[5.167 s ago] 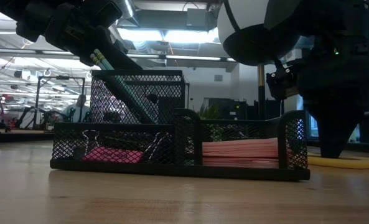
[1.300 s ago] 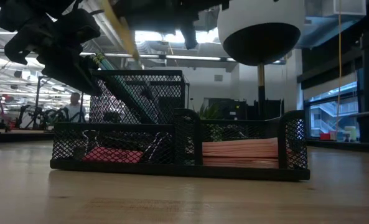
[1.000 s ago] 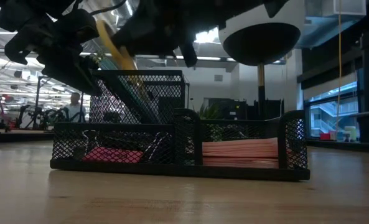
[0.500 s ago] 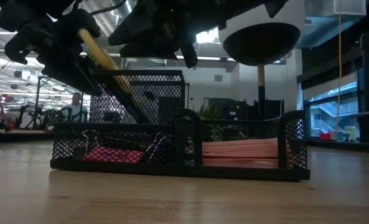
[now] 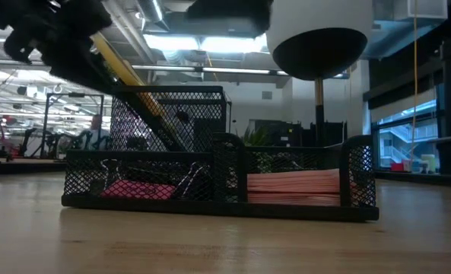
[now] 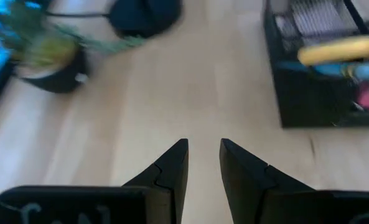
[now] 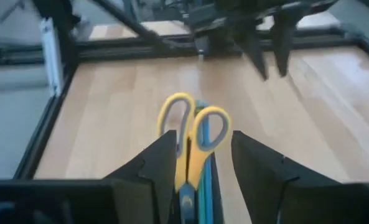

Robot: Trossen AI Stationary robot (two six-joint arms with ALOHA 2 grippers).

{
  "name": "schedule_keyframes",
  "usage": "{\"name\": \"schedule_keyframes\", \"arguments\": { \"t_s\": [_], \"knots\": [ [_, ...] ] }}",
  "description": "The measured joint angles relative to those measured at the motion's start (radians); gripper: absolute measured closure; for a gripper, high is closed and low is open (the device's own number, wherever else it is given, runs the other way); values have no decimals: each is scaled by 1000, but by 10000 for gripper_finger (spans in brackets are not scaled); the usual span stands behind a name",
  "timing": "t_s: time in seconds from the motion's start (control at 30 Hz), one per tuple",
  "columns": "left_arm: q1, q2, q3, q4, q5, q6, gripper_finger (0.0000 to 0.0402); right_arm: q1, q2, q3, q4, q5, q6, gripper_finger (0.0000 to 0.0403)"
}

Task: Pick and place office supplies into organizer
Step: Return to Home Position

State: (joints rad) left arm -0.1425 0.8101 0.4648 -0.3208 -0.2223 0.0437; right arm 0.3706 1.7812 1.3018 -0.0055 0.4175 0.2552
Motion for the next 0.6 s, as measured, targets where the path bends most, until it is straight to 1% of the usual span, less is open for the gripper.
{"name": "schedule_keyframes", "arguments": {
  "t_s": [0.1,0.17,0.27,0.37,0.47,0.53,0.6],
  "knots": [
    [0,-103,0,-10,-36,-28,316,36,-50,0,-67,29,-79,249],
    [0,-169,0,-13,-36,-29,316,56,-74,0,-125,86,-116,249],
    [0,-255,0,-11,-38,-29,316,72,-112,0,-229,151,-98,249],
    [0,-316,0,-12,-42,-36,316,71,-149,-44,-245,165,-87,249],
    [0,-357,0,-23,-45,-39,316,56,-199,-165,-123,147,-106,249],
    [0,-372,0,-30,-46,-39,316,35,-244,-279,25,69,-117,249],
    [0,-381,0,-39,-46,-39,315,5,-276,-399,232,-49,-158,249]
  ]
}}
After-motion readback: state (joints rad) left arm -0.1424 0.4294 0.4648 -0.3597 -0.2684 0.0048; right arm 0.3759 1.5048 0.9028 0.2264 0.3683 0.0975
